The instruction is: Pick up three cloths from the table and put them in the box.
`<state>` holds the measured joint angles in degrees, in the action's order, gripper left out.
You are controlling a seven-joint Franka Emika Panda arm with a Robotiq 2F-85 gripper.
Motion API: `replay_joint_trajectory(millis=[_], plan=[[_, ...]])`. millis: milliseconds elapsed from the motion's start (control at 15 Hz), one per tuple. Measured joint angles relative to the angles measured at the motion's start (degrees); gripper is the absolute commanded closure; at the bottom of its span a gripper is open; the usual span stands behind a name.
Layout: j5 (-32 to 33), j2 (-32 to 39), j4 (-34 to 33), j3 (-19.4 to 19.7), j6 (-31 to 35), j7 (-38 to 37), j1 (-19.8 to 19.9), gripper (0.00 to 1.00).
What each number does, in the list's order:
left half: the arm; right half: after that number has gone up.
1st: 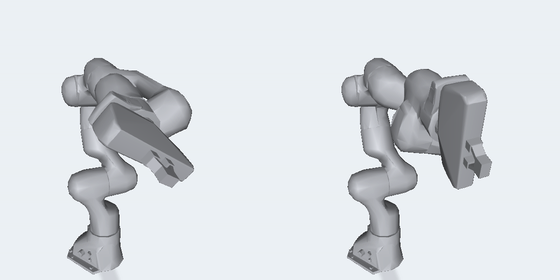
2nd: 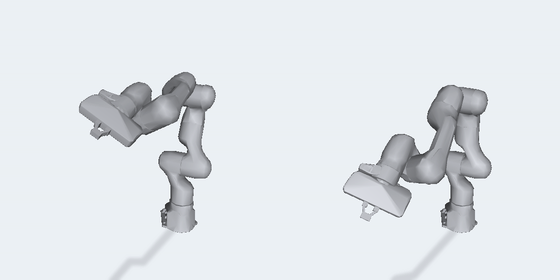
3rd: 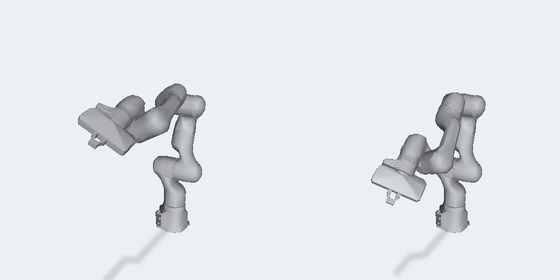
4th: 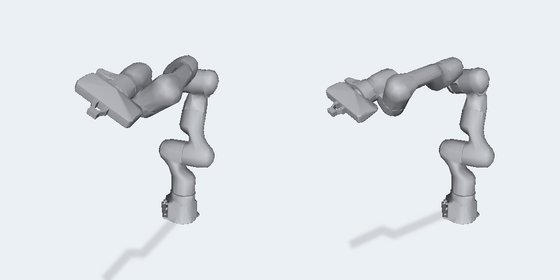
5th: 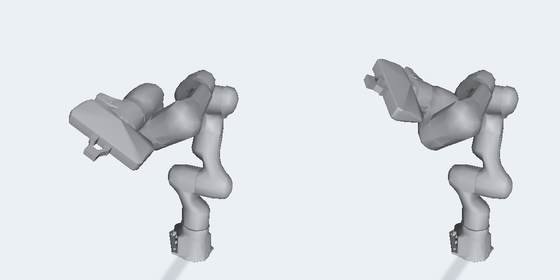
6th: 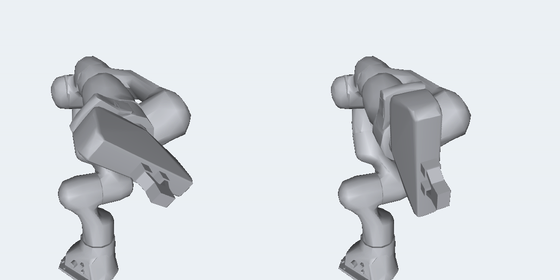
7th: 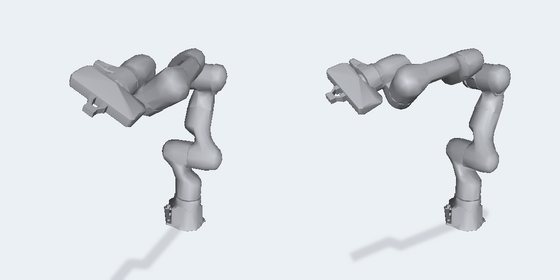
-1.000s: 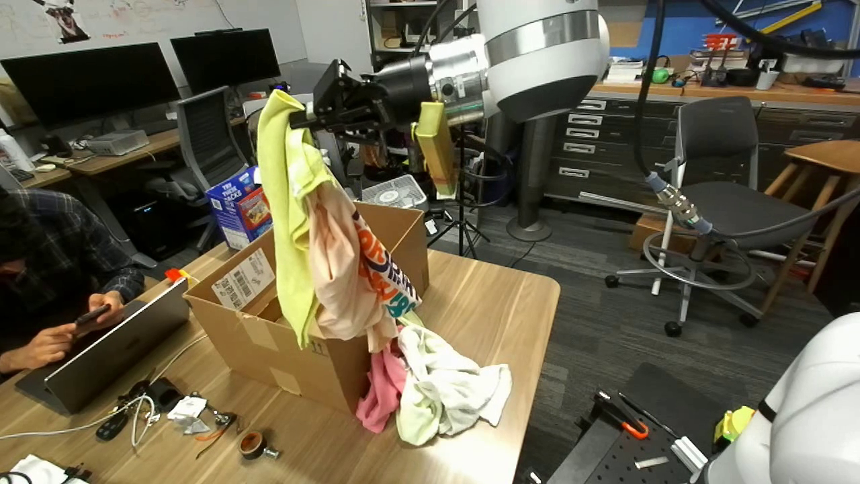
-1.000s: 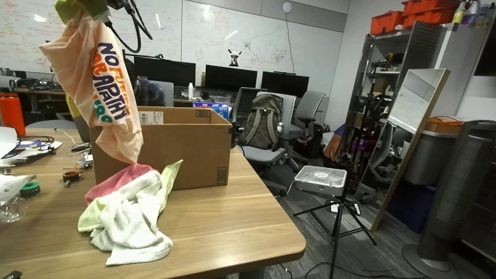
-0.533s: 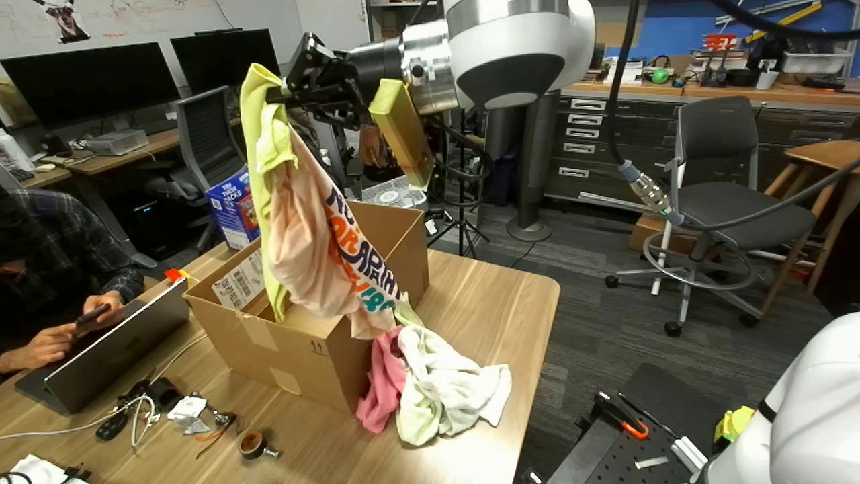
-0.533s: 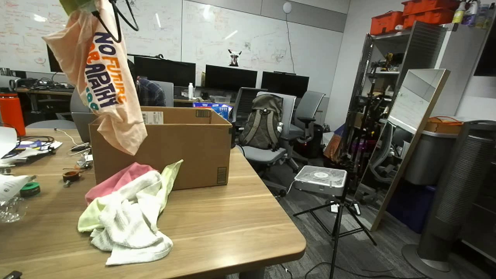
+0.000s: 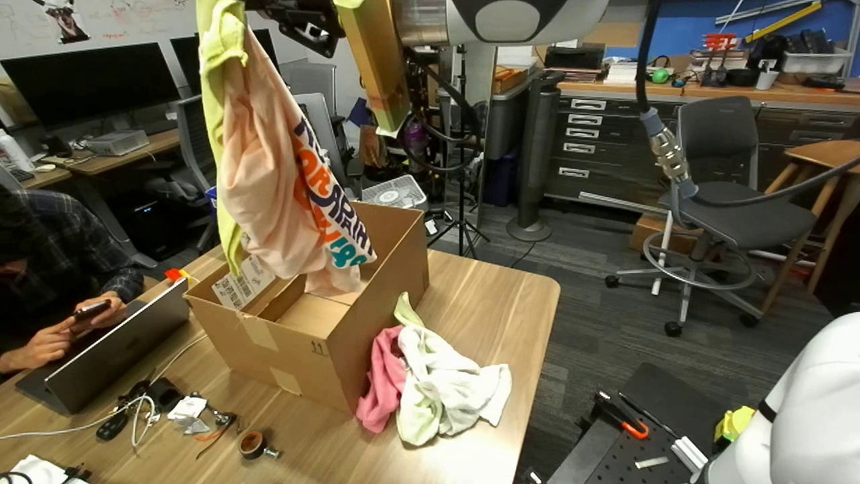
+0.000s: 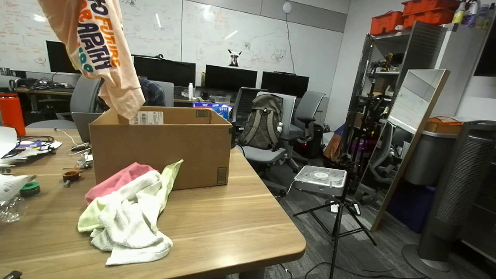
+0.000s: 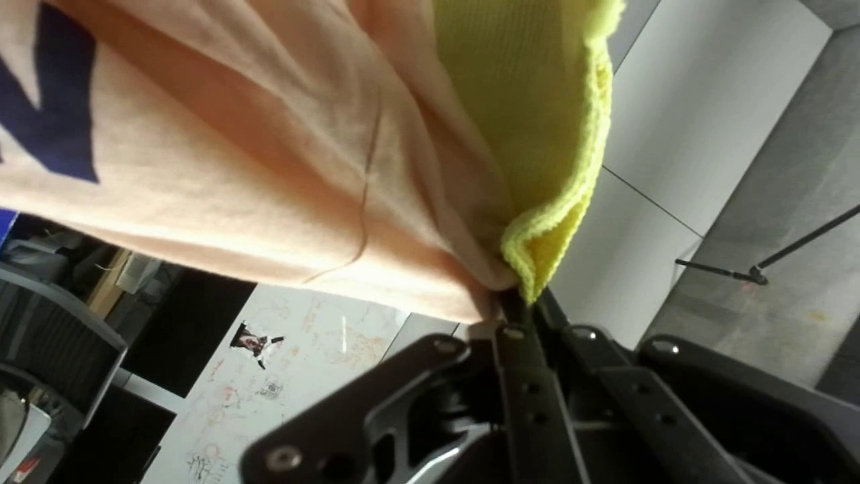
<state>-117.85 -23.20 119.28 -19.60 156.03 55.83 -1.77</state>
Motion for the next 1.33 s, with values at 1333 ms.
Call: replay_joint_trajectory(millis=[1333], plan=[[-25.7,4.1,-6.7,-19.8,5.2,28.8,23.6,0.99]])
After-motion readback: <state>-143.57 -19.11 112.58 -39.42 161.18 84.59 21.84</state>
